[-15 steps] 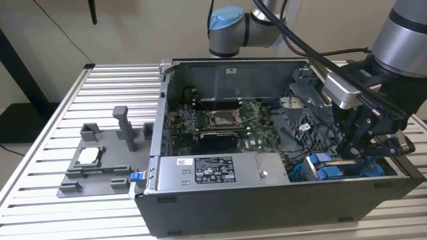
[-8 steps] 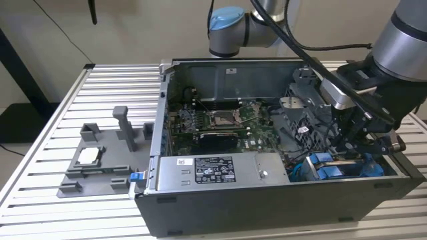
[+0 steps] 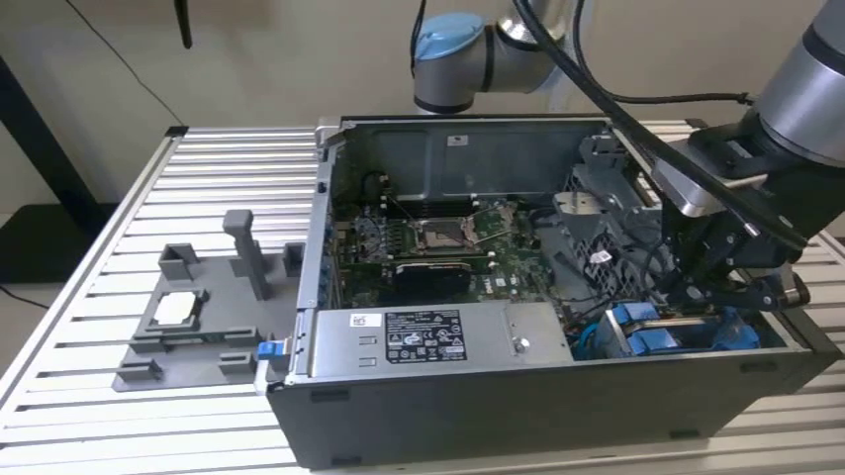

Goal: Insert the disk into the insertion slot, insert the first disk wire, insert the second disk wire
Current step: 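Insert the second disk wire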

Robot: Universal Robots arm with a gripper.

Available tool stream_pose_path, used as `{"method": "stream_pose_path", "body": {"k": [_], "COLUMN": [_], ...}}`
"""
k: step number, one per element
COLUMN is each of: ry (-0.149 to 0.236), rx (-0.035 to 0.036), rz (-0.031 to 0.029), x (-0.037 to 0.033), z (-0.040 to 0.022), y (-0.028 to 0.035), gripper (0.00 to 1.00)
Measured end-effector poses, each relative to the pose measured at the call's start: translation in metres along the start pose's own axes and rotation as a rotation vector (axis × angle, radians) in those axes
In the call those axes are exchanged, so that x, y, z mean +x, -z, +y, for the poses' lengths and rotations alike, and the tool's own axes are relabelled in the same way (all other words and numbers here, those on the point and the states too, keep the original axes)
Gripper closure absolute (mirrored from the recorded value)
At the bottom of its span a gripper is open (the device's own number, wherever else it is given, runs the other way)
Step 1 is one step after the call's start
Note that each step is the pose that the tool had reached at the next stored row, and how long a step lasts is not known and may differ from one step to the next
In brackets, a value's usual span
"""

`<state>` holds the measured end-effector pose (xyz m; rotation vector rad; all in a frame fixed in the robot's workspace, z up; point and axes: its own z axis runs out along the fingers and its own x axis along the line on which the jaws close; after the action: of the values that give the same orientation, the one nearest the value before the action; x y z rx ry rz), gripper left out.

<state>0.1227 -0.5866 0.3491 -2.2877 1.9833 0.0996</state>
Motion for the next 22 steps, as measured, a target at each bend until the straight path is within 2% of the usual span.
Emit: {"method": "stream_pose_path", "body": {"k": [3, 8, 9, 12, 14, 17, 22], "ry": [-0.009, -0.044, -0.044, -0.047, -0.054, -0.074, -0.086], "rx": [-0.0123, -0.0132, -0.016, -0.0327, -0.0397, -0.0405, -0.0412], "rz": [-0.0015, -0.0011, -0.0014, -0.0029, -0.0037, -0.0039, -0.0038], "x": [0.0005, 0.001, 0.0012, 0.0022, 0.0023, 0.0022, 0.0026], "z": [-0.0008, -0.0014, -0.003, -0.0099, -0.0105, -0.0108, -0.0145], "y": [-0.0021, -0.0054, -0.0056, -0.0059, -0.0062, -0.007, -0.0075], "gripper": [0.84, 0.84, 0.84, 0.84, 0.84, 0.84, 0.84]}}
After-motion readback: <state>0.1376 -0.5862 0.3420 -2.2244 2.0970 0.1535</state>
